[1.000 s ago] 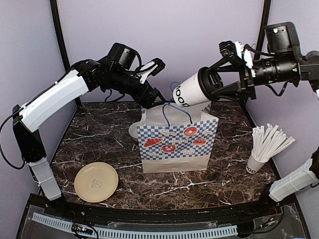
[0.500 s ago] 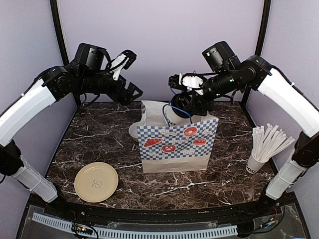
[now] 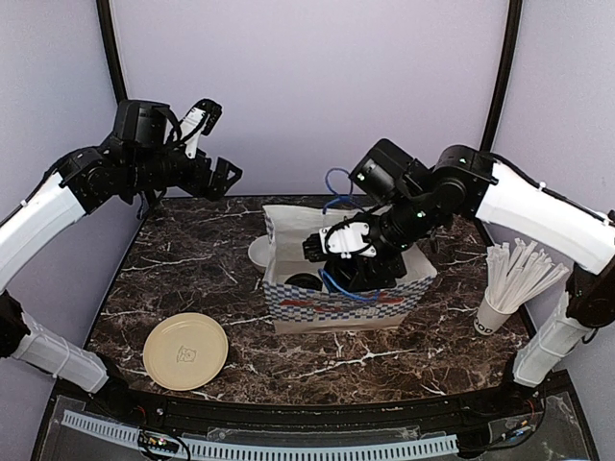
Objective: Pack the takeout coffee
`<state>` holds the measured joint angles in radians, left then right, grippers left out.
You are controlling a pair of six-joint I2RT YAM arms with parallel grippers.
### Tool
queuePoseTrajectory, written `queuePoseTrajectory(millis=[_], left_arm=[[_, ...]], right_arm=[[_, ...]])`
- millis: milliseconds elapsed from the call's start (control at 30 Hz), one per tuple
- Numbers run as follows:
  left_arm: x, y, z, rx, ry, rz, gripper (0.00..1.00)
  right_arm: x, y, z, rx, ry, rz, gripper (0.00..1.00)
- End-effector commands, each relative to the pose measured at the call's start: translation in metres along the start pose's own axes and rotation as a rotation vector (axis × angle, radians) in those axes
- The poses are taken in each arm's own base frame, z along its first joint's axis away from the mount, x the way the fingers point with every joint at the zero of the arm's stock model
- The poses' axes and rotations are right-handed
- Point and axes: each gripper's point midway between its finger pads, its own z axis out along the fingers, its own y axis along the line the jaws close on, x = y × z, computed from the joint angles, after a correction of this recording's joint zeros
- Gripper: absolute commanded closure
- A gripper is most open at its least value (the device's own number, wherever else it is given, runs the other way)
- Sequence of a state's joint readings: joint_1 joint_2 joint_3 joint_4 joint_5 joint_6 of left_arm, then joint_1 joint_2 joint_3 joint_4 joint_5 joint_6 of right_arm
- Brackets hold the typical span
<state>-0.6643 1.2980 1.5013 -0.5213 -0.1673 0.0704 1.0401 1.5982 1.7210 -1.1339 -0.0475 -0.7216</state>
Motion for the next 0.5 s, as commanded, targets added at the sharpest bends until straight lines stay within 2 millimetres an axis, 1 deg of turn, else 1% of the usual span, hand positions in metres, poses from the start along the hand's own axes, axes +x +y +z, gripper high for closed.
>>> queuePoseTrajectory(millis=[0, 67, 133, 200, 300, 467], left_arm=[[-0.007, 0.009, 0.008, -0.019, -0.037, -0.028, 0.01], [-0.007, 0.010, 0.013, -0.018, -0.034, -0.031, 0.01], [-0.005, 0.010, 0.019, -0.012, -0.027, -0.037, 0.01], [-0.004, 0.011, 0.025, -0.009, -0.019, -0.044, 0.01], [-0.005, 0.011, 0.033, -0.004, -0.010, -0.047, 0.01], [-0.009, 0.013, 0.041, -0.004, -0.005, -0.056, 0.01]], right_arm=[[0.003, 0.035, -0.010, -0.018, 0.004, -0.050, 0.47], [0.006, 0.050, -0.006, -0.047, 0.021, -0.071, 0.46], [0.005, 0.064, -0.005, -0.075, 0.017, -0.093, 0.46], [0.003, 0.073, -0.006, -0.085, 0.009, -0.110, 0.46], [0.000, 0.074, -0.010, -0.056, -0.004, -0.115, 0.46], [0.007, 0.058, -0.012, 0.072, 0.020, -0.099, 0.46]])
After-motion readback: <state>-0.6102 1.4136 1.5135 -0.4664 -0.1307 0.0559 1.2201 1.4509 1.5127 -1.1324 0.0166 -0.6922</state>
